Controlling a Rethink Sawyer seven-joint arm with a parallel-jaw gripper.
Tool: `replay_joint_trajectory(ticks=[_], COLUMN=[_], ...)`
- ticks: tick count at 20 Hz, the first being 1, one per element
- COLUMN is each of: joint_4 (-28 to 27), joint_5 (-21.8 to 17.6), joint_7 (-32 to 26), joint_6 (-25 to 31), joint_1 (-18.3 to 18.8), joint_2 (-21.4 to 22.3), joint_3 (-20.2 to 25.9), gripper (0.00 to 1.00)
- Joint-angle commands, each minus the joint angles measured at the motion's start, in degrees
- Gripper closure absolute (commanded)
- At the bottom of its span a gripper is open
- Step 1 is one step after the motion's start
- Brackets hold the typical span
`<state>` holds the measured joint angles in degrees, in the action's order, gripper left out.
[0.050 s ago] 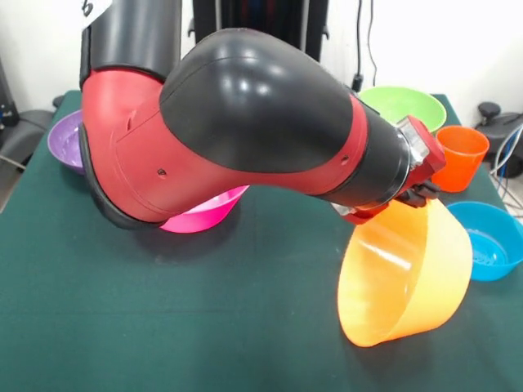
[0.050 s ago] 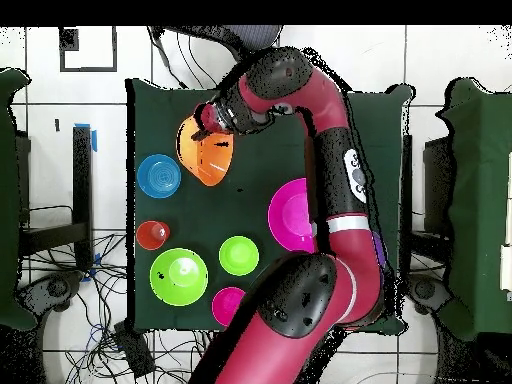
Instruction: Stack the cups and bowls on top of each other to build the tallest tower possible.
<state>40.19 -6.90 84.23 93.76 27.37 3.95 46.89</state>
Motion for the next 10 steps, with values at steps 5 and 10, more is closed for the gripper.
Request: replay_joint_trajectory(ticks=[5, 10], joint_4=[-17.3, -22.0], joint_5=[-15.5, -21.4], joint_7=[-22.0, -23.4], joint_6=[13.1, 17.9], joint_1=[-1.5, -1.0], joint_2=[-7.6, -9.1], joint_3=[1.0, 6.6], gripper=[1.0, 1.0])
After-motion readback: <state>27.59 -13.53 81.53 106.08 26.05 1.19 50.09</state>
